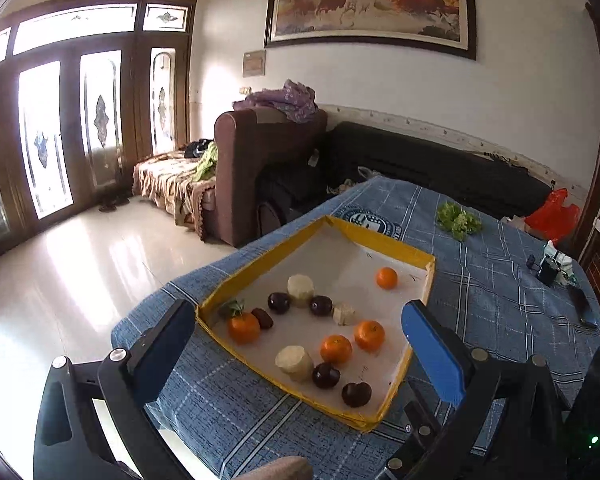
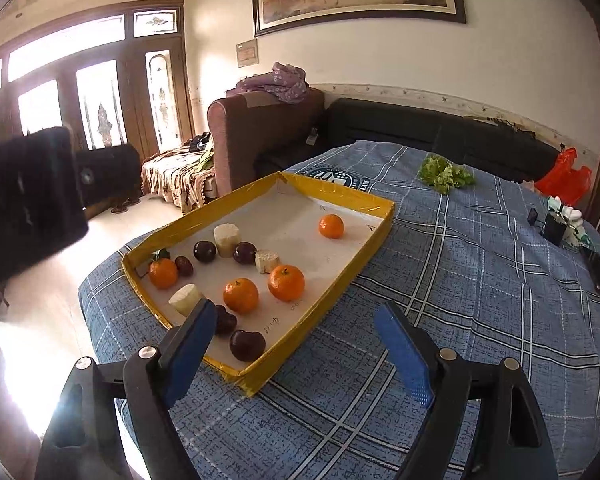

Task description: Organize fruits

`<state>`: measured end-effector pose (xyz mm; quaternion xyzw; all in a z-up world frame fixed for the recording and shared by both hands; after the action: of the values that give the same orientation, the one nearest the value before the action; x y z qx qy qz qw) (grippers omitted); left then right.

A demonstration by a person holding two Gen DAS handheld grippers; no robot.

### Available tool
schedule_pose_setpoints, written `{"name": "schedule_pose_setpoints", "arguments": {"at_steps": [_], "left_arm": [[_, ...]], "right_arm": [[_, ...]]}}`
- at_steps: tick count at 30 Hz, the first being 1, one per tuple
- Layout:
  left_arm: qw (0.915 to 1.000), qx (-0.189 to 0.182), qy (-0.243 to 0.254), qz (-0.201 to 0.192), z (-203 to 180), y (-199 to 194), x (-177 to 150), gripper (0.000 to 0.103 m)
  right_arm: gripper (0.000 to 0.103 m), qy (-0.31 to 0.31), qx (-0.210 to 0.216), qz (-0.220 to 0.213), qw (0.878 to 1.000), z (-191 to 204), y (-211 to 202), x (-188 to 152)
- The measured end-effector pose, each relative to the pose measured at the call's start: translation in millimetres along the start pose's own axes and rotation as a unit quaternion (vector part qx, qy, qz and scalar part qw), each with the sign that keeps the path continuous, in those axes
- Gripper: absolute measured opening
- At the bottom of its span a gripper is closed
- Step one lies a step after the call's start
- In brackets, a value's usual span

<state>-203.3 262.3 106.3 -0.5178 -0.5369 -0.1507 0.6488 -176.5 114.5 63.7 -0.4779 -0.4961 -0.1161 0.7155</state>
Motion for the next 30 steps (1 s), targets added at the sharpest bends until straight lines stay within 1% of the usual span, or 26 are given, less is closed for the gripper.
{"name": "schedule_pose_setpoints", "arguments": {"at_steps": [3, 8, 14, 22, 27, 30], "left_arm": [[0.9997, 0.004, 0.005, 0.024, 3.4, 11.3, -4.8, 0.103], [0.9993, 0.009, -0.001, 0.037, 13.3, 18.9, -9.2, 0.103], [0.9977, -0.002, -0.015, 0.066, 19.5, 39.1, -16.3, 0.103], [0.9963, 0.000, -0.044, 0.074, 32.4, 46.4, -18.2, 0.103], [0.9942, 0.001, -0.060, 0.089, 35.1, 53.0, -21.4, 0.103], [0.9939, 0.006, -0.063, 0.090, 36.5, 53.5, -20.0, 0.103]], "right_arm": [[0.087, 0.003, -0.005, 0.005, 1.000, -3.5, 2.6, -0.7], [0.088, 0.002, -0.003, 0.014, 1.000, -0.3, 10.4, -3.2], [0.088, -0.017, -0.006, 0.024, 1.000, 8.7, 19.0, -6.0], [0.089, -0.011, -0.008, 0.033, 0.999, 7.8, 29.9, -4.8], [0.089, -0.021, -0.005, 0.035, 0.999, 11.1, 31.4, -4.2], [0.089, -0.027, -0.003, 0.034, 0.999, 14.0, 31.0, -1.4]]}}
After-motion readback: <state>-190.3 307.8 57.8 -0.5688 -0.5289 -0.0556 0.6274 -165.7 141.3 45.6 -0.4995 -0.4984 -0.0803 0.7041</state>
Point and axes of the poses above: each gripper's, at about its wrist camera, not at the fingertips, and y roughly the way its jaws point, z to its left, x to its top, the point moved 6 cm from there along y, roughly the way its jaws point, and after that the axes turned 4 degrees about -x, right-handed, at the moved point
